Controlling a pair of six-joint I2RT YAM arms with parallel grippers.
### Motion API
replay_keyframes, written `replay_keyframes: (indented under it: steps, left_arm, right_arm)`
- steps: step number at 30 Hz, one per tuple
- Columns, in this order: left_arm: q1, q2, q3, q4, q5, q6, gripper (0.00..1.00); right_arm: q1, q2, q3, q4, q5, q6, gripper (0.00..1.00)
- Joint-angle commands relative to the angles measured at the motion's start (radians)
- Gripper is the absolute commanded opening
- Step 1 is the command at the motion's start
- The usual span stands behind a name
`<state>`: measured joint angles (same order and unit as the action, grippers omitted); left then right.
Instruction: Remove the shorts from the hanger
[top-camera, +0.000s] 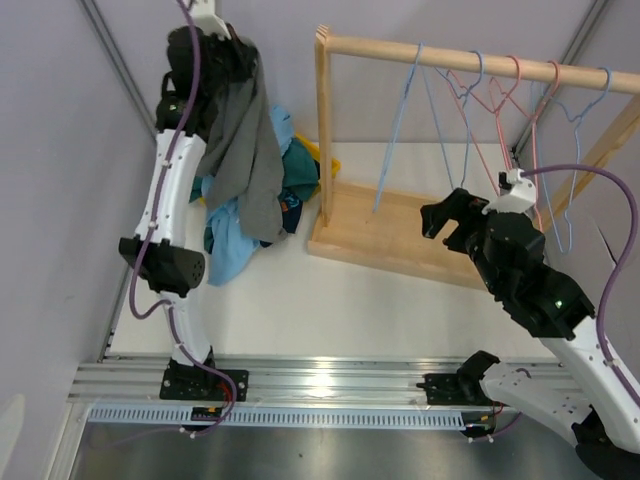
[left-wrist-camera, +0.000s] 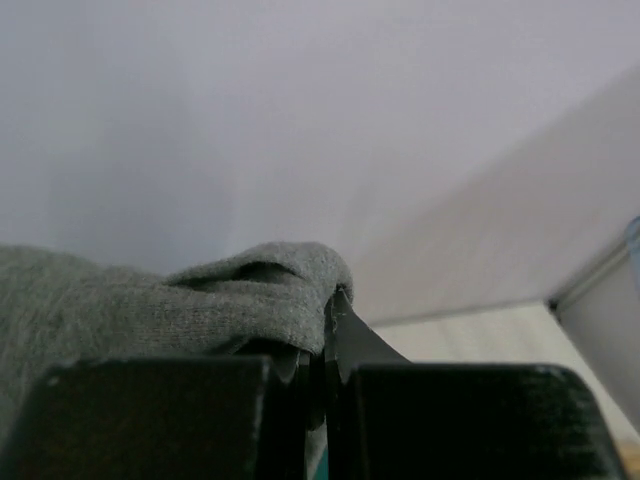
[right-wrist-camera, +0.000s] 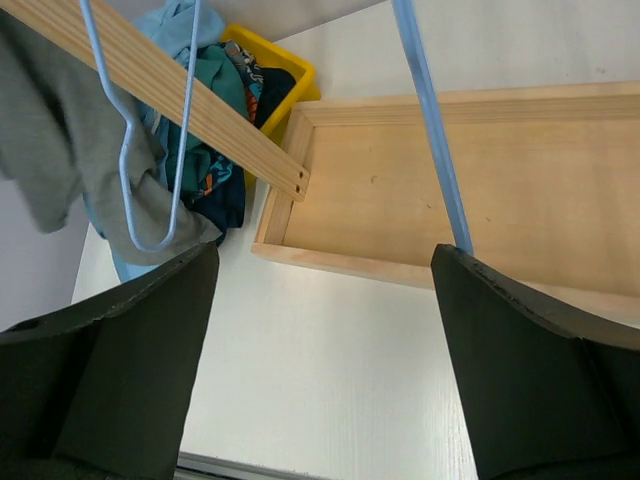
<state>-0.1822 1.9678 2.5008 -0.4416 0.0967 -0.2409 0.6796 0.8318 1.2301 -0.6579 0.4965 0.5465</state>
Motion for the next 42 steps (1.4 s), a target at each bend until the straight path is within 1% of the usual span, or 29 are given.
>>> replay_keyframes:
  steps: [1,3,4,6,9,11,12,14,15,18,21,22,23,24,26,27,29,30,31,32,33,34,35,36,37,38,41,42]
  left_arm:
    - [-0.003,0.022,-0.127,0.139,0.136,-0.067,0.00]
    - [-0.029,0.039,-0.178,0.162,0.072,-0.043,0.00]
    - [-0.037,0.036,-0.313,0.187,0.043,-0.031,0.00]
    - [-0.034,0.043,-0.423,0.240,0.011,-0.035,0.00]
    - [-0.036,0.087,-0.479,0.192,0.009,-0.040,0.00]
    - [-0.039,0.082,-0.514,0.169,0.011,-0.044,0.05]
    - [-0.042,0.065,-0.529,0.181,0.012,-0.044,0.24]
    - [-0.045,-0.019,-0.601,0.205,0.000,-0.041,0.69]
    - [-0.045,-0.047,-0.609,0.207,-0.011,-0.040,0.99]
    - [-0.046,-0.136,-0.539,0.133,-0.037,-0.018,0.99]
    - [-0.046,-0.237,-0.441,0.041,-0.054,0.012,0.99]
    - [-0.046,-0.271,-0.435,0.026,-0.054,0.017,0.99]
    - [-0.046,-0.347,-0.436,0.002,-0.052,0.023,0.99]
    - [-0.048,-0.390,-0.444,-0.005,-0.055,0.028,0.99]
    - [-0.056,-0.495,-0.541,0.001,-0.061,0.043,0.99]
    - [-0.060,-0.617,-0.635,0.012,-0.074,0.048,0.99]
    - [-0.075,-0.758,-0.896,0.046,-0.080,0.061,0.99]
    - [-0.082,-0.835,-0.969,0.102,-0.080,0.061,0.99]
    - [-0.089,-0.985,-1.043,0.127,-0.077,0.055,0.99]
    - [-0.094,-1.059,-1.255,0.154,-0.077,0.042,0.99]
    - [-0.099,-1.130,-1.320,0.203,-0.054,0.023,0.99]
    - [-0.102,-1.253,-1.383,0.214,-0.045,0.017,0.99]
    - [-0.105,-1.308,-1.539,0.221,-0.043,0.005,0.99]
    - [-0.106,-1.354,-1.580,0.205,-0.045,-0.009,0.99]
    - [-0.106,-1.395,-1.646,0.183,-0.067,-0.015,0.99]
    - [-0.106,-1.466,-1.701,0.161,-0.083,-0.021,0.99]
    - [-0.108,-1.610,-1.818,0.112,-0.141,-0.021,0.99]
    - [-0.115,-1.638,-1.820,0.110,-0.162,-0.031,0.99]
  right_arm:
    - [0.006,-0.049,-0.018,-0.008,0.027,0.030,0.94]
    - [0.006,-0.059,-0.018,-0.014,0.024,0.023,0.94]
    - [0.006,-0.062,-0.012,-0.016,0.020,0.023,0.94]
    - [0.006,-0.074,-0.008,-0.023,0.014,0.026,0.94]
    - [0.008,-0.105,-0.012,-0.028,0.027,0.033,0.94]
    - [0.006,-0.112,-0.012,-0.035,0.039,0.035,0.94]
    - [0.006,-0.117,-0.011,-0.039,0.046,0.033,0.94]
    - [0.008,-0.120,0.000,-0.055,0.053,0.033,0.95]
    - [0.006,-0.117,0.005,-0.062,0.059,0.032,0.95]
    - [0.008,-0.115,0.031,-0.081,0.068,0.027,1.00]
    - [0.006,-0.114,0.063,-0.089,0.095,-0.009,0.99]
    - [0.006,-0.112,0.072,-0.088,0.103,-0.040,1.00]
    - [0.006,-0.112,0.080,-0.086,0.114,-0.057,0.99]
    - [0.005,-0.114,0.088,-0.086,0.116,-0.069,0.99]
    - [0.006,-0.125,0.098,-0.071,0.103,-0.092,1.00]
    - [0.006,-0.149,0.094,-0.060,0.061,-0.102,0.99]
    - [0.006,-0.192,0.045,-0.007,-0.008,-0.126,0.99]
    - [0.006,-0.251,0.017,0.010,-0.048,-0.125,0.99]
    - [0.006,-0.288,-0.053,0.032,-0.058,-0.125,0.99]
    - [0.006,-0.324,-0.088,0.067,-0.084,-0.135,1.00]
    - [0.006,-0.359,-0.124,0.079,-0.091,-0.138,0.99]
    - [0.006,-0.432,-0.159,0.089,-0.095,-0.135,0.99]
    - [0.005,-0.466,-0.226,0.105,-0.096,-0.134,0.99]
    - [0.005,-0.502,-0.257,0.110,-0.096,-0.134,0.99]
    - [0.005,-0.570,-0.286,0.115,-0.096,-0.131,0.99]
    - [0.005,-0.603,-0.338,0.115,-0.087,-0.125,0.99]
    - [0.003,-0.723,-0.423,0.092,-0.038,-0.100,0.99]
    - [0.003,-0.746,-0.440,0.083,-0.029,-0.097,0.99]
